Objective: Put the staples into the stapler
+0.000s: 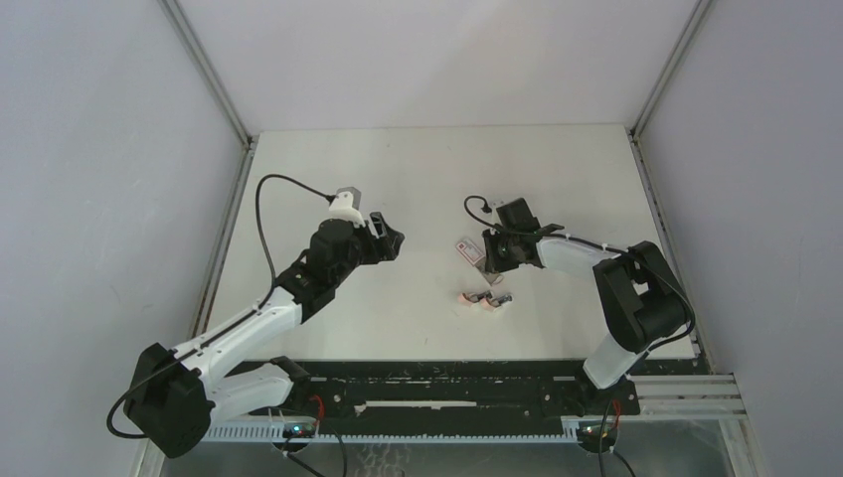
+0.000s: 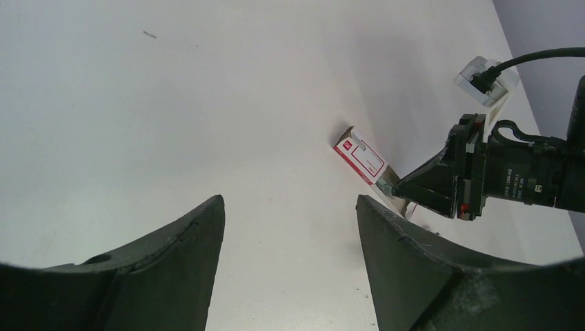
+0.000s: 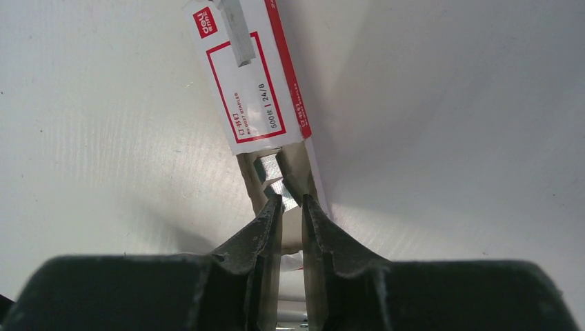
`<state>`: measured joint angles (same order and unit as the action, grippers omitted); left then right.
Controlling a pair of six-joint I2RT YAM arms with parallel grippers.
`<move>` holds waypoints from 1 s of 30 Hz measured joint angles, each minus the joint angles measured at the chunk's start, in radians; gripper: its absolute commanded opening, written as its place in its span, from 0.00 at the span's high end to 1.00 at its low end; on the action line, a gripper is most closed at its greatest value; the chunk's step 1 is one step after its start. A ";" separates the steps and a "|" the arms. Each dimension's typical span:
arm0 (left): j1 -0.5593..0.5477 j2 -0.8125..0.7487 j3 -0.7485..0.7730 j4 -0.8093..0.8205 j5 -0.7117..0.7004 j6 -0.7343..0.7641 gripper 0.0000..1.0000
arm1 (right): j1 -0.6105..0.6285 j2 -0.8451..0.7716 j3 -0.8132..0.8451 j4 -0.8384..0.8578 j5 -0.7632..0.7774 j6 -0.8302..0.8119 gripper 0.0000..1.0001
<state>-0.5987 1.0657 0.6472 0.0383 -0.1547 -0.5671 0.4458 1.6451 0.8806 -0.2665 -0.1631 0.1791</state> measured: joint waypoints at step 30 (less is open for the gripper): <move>0.000 -0.046 -0.013 -0.008 -0.008 -0.002 0.26 | 0.026 0.020 0.029 -0.031 0.010 -0.002 0.86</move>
<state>-0.5991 1.0199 0.6346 0.0303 -0.1623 -0.5686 0.4721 1.6653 0.9100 -0.2977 -0.1532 0.1768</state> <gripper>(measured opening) 0.742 0.149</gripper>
